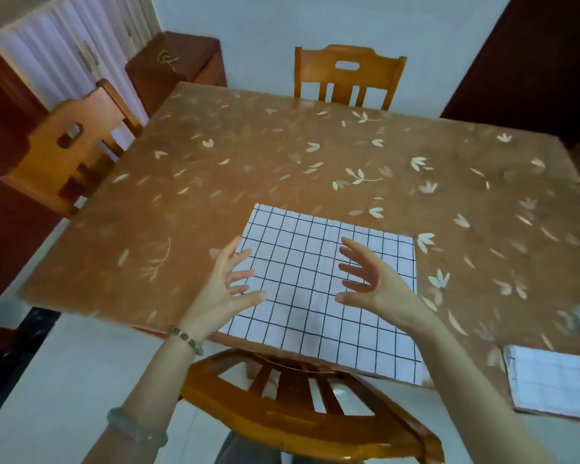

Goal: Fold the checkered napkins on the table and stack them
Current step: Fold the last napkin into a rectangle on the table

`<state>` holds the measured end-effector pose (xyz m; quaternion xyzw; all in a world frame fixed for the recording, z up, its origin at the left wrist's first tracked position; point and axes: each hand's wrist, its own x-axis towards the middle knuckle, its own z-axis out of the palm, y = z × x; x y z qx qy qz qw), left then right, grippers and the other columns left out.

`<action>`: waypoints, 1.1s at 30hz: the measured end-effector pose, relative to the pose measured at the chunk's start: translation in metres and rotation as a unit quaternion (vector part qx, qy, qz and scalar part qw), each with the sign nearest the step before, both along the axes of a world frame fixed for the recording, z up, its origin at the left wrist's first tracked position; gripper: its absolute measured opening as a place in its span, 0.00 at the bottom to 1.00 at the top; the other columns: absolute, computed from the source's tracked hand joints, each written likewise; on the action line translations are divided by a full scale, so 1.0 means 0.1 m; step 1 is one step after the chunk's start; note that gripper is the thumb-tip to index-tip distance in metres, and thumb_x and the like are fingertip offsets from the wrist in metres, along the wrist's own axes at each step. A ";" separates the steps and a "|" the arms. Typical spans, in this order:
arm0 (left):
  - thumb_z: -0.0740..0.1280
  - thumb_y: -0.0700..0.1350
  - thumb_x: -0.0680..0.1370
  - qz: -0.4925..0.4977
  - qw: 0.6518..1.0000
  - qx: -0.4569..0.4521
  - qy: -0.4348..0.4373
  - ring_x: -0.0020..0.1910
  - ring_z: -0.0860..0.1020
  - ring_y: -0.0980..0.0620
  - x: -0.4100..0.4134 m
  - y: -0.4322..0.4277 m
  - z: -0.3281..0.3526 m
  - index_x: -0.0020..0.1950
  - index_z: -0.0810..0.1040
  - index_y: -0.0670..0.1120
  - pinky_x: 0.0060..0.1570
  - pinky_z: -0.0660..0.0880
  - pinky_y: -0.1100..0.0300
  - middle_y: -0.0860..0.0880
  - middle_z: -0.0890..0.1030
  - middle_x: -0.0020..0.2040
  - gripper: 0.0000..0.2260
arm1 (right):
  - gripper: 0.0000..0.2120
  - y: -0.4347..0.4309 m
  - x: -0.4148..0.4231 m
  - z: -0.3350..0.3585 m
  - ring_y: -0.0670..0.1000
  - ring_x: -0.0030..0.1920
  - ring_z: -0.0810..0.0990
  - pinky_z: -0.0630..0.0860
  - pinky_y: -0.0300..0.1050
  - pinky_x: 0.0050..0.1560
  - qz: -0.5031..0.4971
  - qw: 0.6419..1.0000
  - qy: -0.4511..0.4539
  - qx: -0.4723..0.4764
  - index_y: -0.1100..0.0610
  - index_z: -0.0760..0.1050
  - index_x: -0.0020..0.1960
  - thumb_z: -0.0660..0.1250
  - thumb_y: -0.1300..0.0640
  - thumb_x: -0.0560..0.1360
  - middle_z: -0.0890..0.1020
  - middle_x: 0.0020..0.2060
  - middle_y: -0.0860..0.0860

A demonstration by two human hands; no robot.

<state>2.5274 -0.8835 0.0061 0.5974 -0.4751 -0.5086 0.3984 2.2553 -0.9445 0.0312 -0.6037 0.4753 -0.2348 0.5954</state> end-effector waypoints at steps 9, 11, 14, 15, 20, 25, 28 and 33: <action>0.75 0.41 0.70 -0.076 0.996 0.045 -0.008 0.59 0.73 0.62 0.20 -0.60 -0.25 0.71 0.53 0.62 0.57 0.72 0.62 0.58 0.66 0.68 0.41 | 0.38 -0.12 0.10 -0.23 0.44 0.66 0.71 0.74 0.40 0.60 -0.076 0.995 0.060 0.009 0.40 0.62 0.69 0.75 0.64 0.69 0.68 0.69 0.41; 0.75 0.41 0.71 -0.078 0.995 0.062 -0.014 0.58 0.73 0.63 0.22 -0.70 -0.34 0.73 0.53 0.61 0.57 0.72 0.59 0.59 0.66 0.68 0.41 | 0.37 -0.15 0.11 -0.37 0.45 0.66 0.71 0.73 0.45 0.63 -0.088 0.993 0.070 0.024 0.40 0.63 0.70 0.74 0.64 0.69 0.68 0.69 0.41; 0.74 0.41 0.71 -0.074 0.993 0.084 -0.039 0.59 0.73 0.61 0.24 -0.81 -0.51 0.75 0.53 0.57 0.59 0.73 0.55 0.57 0.66 0.69 0.41 | 0.37 -0.22 0.13 -0.60 0.45 0.68 0.68 0.71 0.48 0.66 -0.088 0.991 0.098 0.032 0.42 0.63 0.72 0.74 0.63 0.69 0.67 0.70 0.41; 0.74 0.41 0.72 -0.074 0.992 0.094 -0.051 0.60 0.73 0.58 0.24 -0.85 -0.60 0.76 0.54 0.56 0.58 0.73 0.57 0.56 0.66 0.69 0.40 | 0.37 -0.27 0.13 -0.69 0.46 0.69 0.67 0.69 0.49 0.68 -0.077 0.989 0.121 0.026 0.42 0.62 0.72 0.74 0.62 0.70 0.66 0.70 0.41; 0.69 0.44 0.76 -0.070 0.968 0.136 -0.198 0.73 0.61 0.49 0.28 -0.97 -1.11 0.76 0.58 0.47 0.69 0.62 0.54 0.48 0.62 0.75 0.32 | 0.42 -0.50 0.09 -1.28 0.53 0.77 0.49 0.49 0.51 0.75 0.049 0.936 0.342 -0.062 0.47 0.54 0.77 0.74 0.50 0.70 0.53 0.77 0.51; 0.59 0.55 0.80 -0.014 0.909 0.128 -0.396 0.77 0.47 0.45 0.26 -1.12 -1.47 0.78 0.54 0.46 0.74 0.48 0.45 0.47 0.50 0.79 0.29 | 0.52 -0.59 0.01 -1.71 0.56 0.76 0.37 0.37 0.60 0.73 0.142 0.870 0.461 -0.100 0.41 0.43 0.77 0.50 0.20 0.59 0.40 0.77 0.53; 0.52 0.59 0.81 -0.095 0.865 0.087 -0.484 0.77 0.41 0.47 0.23 -1.15 -1.65 0.79 0.49 0.50 0.74 0.39 0.48 0.47 0.43 0.79 0.29 | 0.53 -0.60 -0.03 -1.85 0.57 0.76 0.33 0.34 0.60 0.72 0.179 0.848 0.480 -0.135 0.42 0.38 0.76 0.34 0.18 0.56 0.36 0.76 0.53; 0.45 0.65 0.79 -0.146 0.825 0.094 -0.538 0.77 0.39 0.47 0.21 -1.09 -1.86 0.78 0.41 0.54 0.74 0.37 0.45 0.48 0.40 0.79 0.32 | 0.50 -0.64 -0.06 -1.97 0.56 0.73 0.28 0.28 0.58 0.69 0.202 0.837 0.485 -0.156 0.42 0.33 0.75 0.33 0.20 0.59 0.28 0.72 0.51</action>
